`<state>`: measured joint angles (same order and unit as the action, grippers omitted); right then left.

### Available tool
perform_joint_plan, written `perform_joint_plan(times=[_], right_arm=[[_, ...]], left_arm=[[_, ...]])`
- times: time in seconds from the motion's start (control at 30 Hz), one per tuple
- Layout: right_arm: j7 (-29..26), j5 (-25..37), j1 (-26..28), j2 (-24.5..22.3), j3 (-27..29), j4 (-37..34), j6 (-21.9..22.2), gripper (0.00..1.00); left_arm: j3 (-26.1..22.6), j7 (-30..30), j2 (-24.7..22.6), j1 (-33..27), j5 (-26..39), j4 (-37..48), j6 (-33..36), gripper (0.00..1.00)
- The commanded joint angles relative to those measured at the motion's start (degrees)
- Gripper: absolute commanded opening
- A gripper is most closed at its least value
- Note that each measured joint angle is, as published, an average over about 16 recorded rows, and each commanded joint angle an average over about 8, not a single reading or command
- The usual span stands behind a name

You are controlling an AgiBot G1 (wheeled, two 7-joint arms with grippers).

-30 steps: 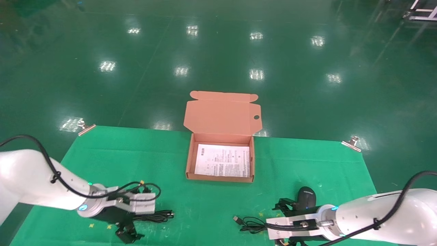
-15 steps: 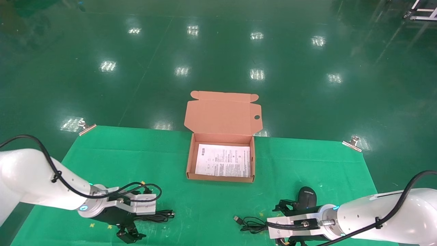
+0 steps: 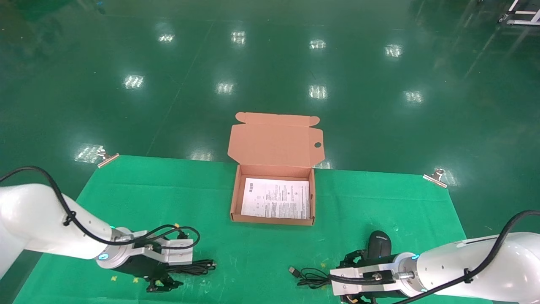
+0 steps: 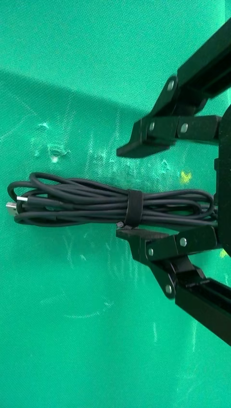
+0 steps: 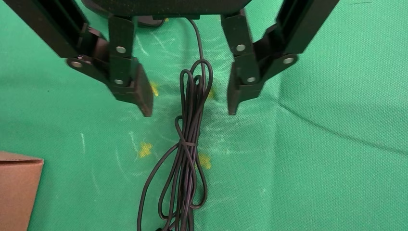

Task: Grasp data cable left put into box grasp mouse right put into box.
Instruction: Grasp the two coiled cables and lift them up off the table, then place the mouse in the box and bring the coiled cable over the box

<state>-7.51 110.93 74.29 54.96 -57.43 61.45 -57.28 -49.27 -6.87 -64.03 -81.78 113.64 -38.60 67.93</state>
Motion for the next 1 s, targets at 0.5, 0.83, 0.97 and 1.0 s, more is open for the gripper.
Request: perform_joint_plan(times=[0.5,0.83,0.97,1.0], right_arm=[[-0.09,0.08,0.05,-0.05,-0.04,0.13,-0.06,0.00],[-0.11,0.09,0.05,-0.07,-0.04,0.15,-0.09,0.00],[-0.22,0.04,0.12,-0.18,0.04,0.16,-0.11,0.00],[-0.49,-0.04,0.22,-0.34,0.16,0.17,-0.16,0.00]], left_arm=[[0.05,-0.12,0.06,0.05,0.05,-0.25,0.00,0.00],[0.06,-0.13,0.10,0.06,0.04,-0.27,0.02,0.00],[0.33,0.33,0.93,-0.29,-0.38,-0.91,0.50,0.00],[0.49,0.68,1.55,-0.47,-0.64,-1.50,0.85,0.00]])
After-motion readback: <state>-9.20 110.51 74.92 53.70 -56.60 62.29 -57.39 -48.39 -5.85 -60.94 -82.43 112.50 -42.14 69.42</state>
